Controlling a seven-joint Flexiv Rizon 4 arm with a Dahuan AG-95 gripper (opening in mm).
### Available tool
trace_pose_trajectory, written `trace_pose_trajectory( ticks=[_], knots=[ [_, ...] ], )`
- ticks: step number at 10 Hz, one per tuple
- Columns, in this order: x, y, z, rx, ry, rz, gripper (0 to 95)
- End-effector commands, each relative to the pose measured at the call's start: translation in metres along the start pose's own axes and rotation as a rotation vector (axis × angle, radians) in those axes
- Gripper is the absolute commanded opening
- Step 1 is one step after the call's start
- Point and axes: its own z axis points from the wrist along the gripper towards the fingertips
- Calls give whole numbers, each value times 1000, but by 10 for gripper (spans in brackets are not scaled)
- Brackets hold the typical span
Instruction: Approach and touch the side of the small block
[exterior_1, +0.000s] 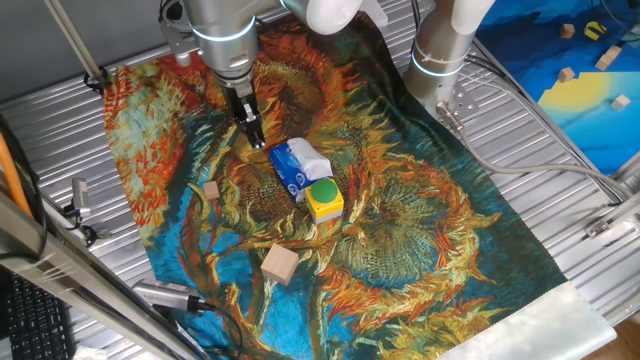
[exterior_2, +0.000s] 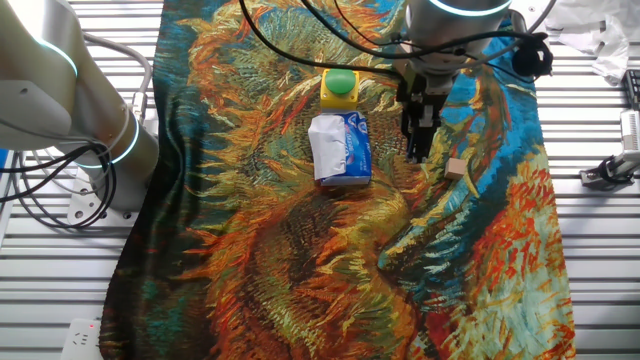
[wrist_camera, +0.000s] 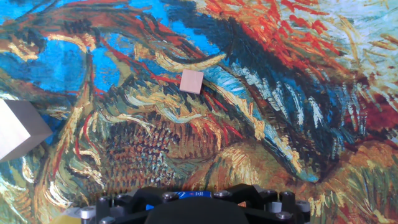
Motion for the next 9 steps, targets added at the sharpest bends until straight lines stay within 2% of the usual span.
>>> trace_pose_trajectory(
  ticks=[1,6,9],
  knots=[
    [0,0,3,-70,-84,139,0],
    [1,0,4,-60,-23,159,0],
    [1,0,4,-55,-21,190,0]
  ],
)
